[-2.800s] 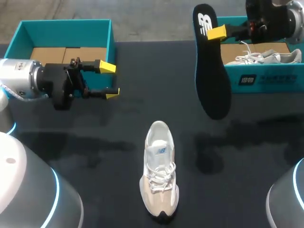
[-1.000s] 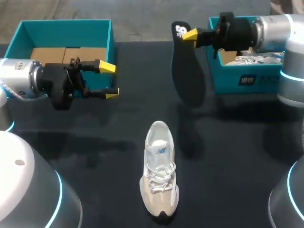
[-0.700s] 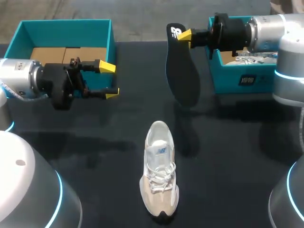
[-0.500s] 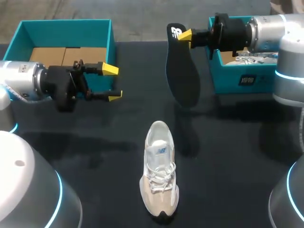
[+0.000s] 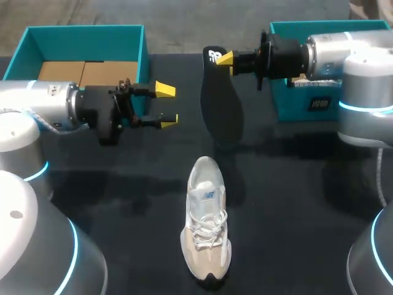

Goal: Take the shoe out of the shoebox, open the shoe tongue, remove and reinsert the insole, then place the shoe into the shoebox

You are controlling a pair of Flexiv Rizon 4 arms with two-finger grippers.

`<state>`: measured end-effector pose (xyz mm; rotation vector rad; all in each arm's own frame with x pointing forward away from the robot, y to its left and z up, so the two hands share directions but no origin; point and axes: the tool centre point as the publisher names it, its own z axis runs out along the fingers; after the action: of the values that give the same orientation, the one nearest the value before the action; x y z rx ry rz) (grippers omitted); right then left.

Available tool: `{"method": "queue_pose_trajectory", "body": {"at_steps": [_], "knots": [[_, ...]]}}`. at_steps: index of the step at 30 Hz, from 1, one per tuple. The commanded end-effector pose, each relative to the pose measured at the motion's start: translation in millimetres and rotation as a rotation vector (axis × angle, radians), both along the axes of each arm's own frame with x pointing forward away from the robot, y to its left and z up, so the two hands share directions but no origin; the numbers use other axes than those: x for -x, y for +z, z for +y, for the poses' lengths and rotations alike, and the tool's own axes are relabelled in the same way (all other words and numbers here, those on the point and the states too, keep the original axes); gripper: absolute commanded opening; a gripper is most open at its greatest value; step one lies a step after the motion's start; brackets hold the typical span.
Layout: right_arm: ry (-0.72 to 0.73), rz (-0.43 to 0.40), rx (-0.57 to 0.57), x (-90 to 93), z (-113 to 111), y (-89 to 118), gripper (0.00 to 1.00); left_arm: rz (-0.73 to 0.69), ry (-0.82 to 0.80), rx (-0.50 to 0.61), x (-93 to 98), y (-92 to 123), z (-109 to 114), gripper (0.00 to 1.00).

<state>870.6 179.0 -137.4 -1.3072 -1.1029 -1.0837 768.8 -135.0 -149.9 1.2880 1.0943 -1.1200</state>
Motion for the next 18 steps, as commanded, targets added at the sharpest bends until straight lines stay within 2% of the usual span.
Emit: {"method": "queue_pose_trajectory", "body": {"at_steps": [1,18], "knots": [[-0.032,0.024,-0.017,3.8,7.5,-7.3,0.00,-0.001,-0.001,0.018,-5.5,-4.9,-12.4,1.00],[-0.032,0.024,-0.017,3.8,7.5,-7.3,0.00,-0.010,0.012,0.045,-20.4,-13.1,-46.1,0.98]]}}
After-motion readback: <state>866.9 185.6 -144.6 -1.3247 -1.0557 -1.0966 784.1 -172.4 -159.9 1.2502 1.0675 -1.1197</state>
